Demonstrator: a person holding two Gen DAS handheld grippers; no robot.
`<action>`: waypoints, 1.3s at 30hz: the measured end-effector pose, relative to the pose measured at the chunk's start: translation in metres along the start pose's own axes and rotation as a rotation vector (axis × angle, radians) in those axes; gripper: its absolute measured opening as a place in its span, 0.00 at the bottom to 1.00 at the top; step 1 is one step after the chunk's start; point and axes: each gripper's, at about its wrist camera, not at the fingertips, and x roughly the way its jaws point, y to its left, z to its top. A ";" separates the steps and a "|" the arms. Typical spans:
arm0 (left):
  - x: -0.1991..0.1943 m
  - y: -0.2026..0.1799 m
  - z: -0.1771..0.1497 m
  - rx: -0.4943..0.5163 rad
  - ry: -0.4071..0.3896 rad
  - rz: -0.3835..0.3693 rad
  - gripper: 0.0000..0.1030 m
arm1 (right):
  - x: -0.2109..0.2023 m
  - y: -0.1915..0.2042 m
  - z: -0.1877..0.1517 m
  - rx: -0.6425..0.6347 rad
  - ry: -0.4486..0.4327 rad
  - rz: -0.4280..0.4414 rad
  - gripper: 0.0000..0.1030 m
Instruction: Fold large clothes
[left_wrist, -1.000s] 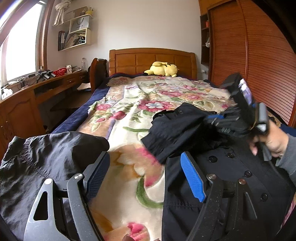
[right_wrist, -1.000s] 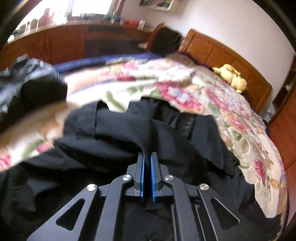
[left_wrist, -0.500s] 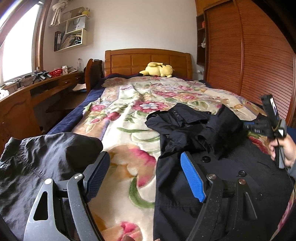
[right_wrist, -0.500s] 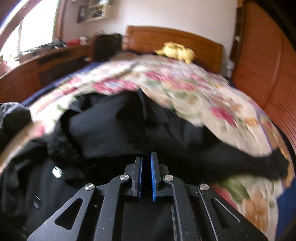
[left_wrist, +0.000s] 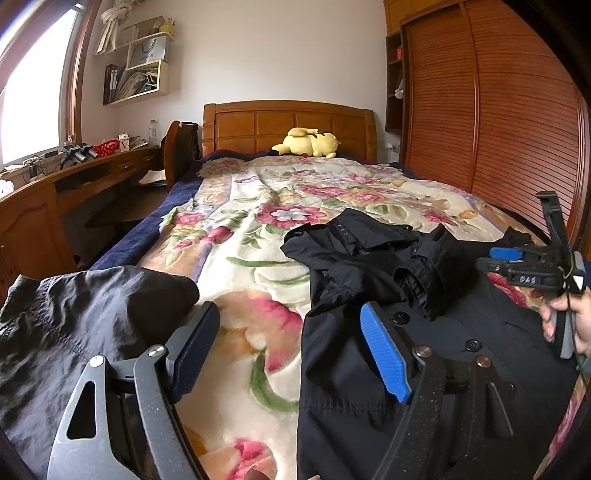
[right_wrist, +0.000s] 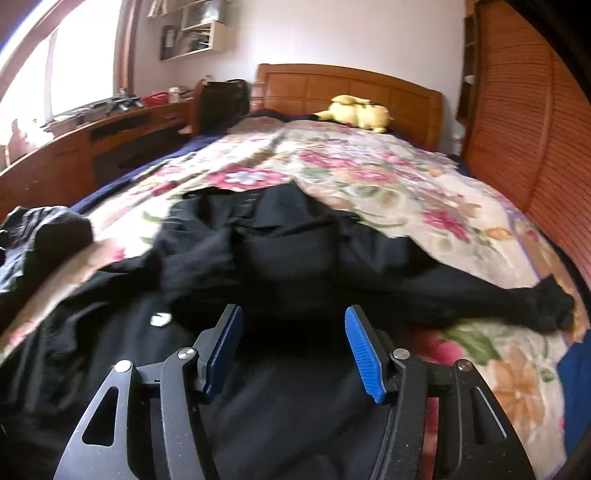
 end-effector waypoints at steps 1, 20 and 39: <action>0.000 0.000 0.000 0.000 0.001 0.000 0.77 | 0.004 0.007 0.001 -0.006 -0.002 0.015 0.61; 0.006 -0.003 -0.006 0.015 0.017 0.006 0.77 | 0.094 0.026 -0.008 -0.119 0.246 0.033 0.65; 0.016 -0.033 -0.010 0.069 0.025 0.017 0.77 | -0.008 -0.043 -0.020 0.023 -0.032 -0.013 0.05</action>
